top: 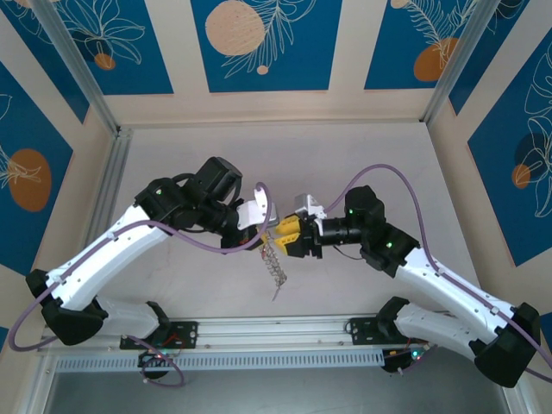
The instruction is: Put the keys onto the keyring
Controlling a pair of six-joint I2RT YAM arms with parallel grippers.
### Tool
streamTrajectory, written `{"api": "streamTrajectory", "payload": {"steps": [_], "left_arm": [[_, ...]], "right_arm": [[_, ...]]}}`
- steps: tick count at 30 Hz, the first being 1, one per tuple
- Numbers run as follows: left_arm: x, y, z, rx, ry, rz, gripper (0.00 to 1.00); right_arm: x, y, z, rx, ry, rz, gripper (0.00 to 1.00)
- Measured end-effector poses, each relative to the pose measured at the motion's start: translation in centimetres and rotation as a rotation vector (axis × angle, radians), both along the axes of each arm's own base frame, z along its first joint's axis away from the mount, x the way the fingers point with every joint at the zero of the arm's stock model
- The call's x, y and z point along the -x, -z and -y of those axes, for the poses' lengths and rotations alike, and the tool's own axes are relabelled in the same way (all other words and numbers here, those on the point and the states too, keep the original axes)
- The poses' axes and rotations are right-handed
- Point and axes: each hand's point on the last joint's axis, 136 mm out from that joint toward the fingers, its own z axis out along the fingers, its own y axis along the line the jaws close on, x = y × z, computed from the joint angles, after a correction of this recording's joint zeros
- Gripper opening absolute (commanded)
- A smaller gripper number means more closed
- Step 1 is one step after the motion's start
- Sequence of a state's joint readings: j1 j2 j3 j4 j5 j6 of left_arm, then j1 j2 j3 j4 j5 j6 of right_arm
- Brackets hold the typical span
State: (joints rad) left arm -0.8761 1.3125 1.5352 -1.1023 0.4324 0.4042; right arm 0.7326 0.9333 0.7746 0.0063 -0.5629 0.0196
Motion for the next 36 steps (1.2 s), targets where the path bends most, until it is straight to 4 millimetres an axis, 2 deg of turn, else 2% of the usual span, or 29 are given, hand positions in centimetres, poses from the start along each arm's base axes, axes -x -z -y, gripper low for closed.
{"api": "streamTrajectory", "payload": {"steps": [8, 16, 22, 32, 35, 36], "left_arm": [[0.2, 0.1, 0.0, -0.006, 0.014, 0.002, 0.0], [0.4, 0.1, 0.1, -0.006, 0.024, 0.007, 0.0], [0.4, 0.1, 0.1, -0.006, 0.026, 0.007, 0.0], [0.4, 0.1, 0.1, -0.005, 0.027, 0.007, 0.0], [0.5, 0.1, 0.2, -0.005, 0.029, 0.007, 0.0], [0.5, 0.1, 0.2, -0.005, 0.029, 0.006, 0.0]], "right_arm": [[0.8, -0.6, -0.5, -0.011, -0.078, 0.001, 0.27], [0.6, 0.2, -0.8, 0.016, -0.093, -0.029, 0.22], [0.6, 0.4, -0.8, 0.021, -0.096, -0.029, 0.12], [0.6, 0.6, -0.8, 0.027, -0.096, -0.03, 0.13], [0.7, 0.6, -0.8, 0.027, -0.101, -0.033, 0.0], [0.7, 0.6, -0.8, 0.027, -0.102, -0.034, 0.0]]}}
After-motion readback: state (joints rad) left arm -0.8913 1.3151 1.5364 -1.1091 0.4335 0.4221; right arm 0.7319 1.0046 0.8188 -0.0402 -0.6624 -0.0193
